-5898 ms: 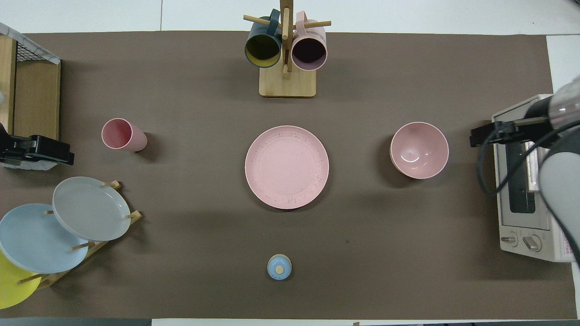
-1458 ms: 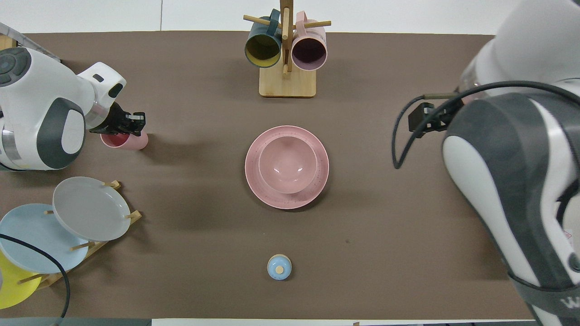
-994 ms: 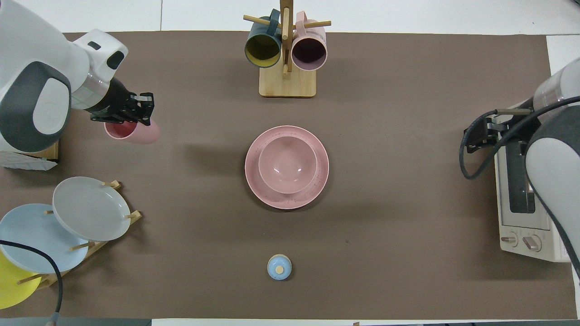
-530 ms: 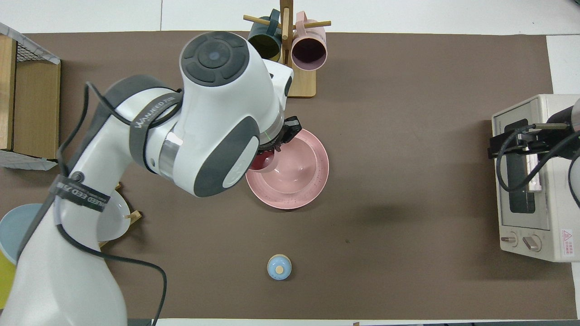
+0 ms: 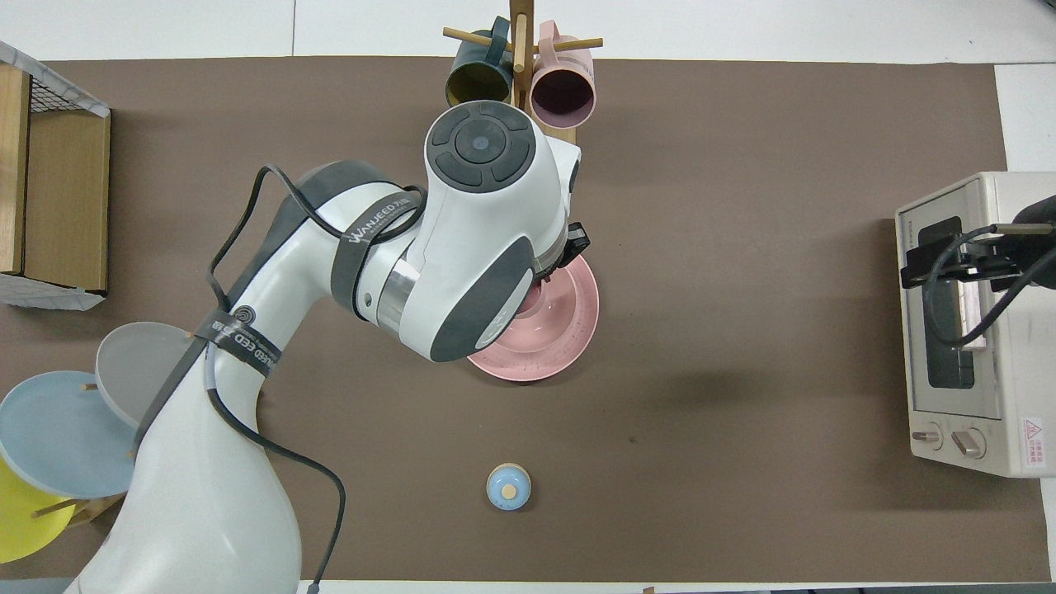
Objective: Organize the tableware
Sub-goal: 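Carry the pink cup over the bowl and lower it in with the left gripper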
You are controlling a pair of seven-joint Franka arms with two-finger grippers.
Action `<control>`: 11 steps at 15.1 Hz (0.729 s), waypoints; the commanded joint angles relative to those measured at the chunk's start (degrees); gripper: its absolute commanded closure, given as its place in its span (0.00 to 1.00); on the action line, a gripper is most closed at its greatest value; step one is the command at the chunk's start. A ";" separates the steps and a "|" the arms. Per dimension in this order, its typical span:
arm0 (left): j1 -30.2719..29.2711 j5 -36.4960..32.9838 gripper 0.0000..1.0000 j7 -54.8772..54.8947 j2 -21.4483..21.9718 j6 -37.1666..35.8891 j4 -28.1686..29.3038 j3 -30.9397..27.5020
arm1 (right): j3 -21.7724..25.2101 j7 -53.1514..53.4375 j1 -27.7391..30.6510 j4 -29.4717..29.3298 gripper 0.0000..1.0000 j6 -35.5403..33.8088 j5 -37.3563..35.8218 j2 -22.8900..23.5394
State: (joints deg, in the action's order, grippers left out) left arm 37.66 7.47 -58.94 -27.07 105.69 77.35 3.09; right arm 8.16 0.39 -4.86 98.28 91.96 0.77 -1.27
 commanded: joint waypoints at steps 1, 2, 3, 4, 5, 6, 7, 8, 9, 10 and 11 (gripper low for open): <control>1.45 -0.88 1.00 -2.14 0.18 2.85 2.45 -1.06 | -0.51 -1.36 0.82 -4.31 0.00 -0.54 -0.06 2.24; 1.53 -0.88 1.00 -2.23 -0.69 3.12 2.54 -1.06 | -0.25 -1.36 0.82 -4.41 0.00 -1.51 0.02 2.24; 1.53 -0.97 1.00 -2.32 -0.96 3.55 2.72 -1.06 | 0.01 -1.36 0.82 -4.33 0.00 -1.78 0.20 2.15; 1.53 -0.97 1.00 -2.32 -0.97 3.99 3.76 -1.06 | 0.10 -1.45 0.82 -4.33 0.00 -1.95 0.20 2.15; 1.97 -0.97 1.00 -2.41 -0.97 4.00 4.21 -1.15 | 0.28 -1.36 0.82 -4.33 0.00 -1.87 0.63 2.15; 2.24 -0.97 1.00 -3.02 -0.97 4.08 4.65 -1.24 | 0.89 -1.45 0.90 -4.41 0.00 -1.78 1.07 2.15; 2.24 -0.97 1.00 -3.37 -0.97 4.95 5.44 -1.24 | 2.29 -1.27 0.90 -4.76 0.00 -1.34 2.29 2.33; 2.32 -0.97 1.00 -3.46 -0.97 6.36 6.40 -1.24 | 3.69 -1.18 0.90 -5.20 0.00 -0.99 3.96 2.59; 2.33 -0.97 1.00 -3.55 -0.97 7.15 7.11 -1.24 | 4.40 -1.10 0.82 -5.90 0.00 -1.42 3.80 2.85; 2.33 -0.97 1.00 -3.55 -0.97 7.42 7.20 -1.24 | 4.23 -1.18 0.82 -5.91 0.00 -2.04 3.63 2.86; 2.33 -1.05 1.00 -3.64 -0.97 7.42 7.29 -1.24 | 3.97 -1.18 0.82 -5.91 0.00 -2.57 3.62 2.59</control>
State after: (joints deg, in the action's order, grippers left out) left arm 38.84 7.42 -61.34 -28.75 111.54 83.14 2.95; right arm 12.52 0.36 -4.74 94.09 91.14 3.00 0.48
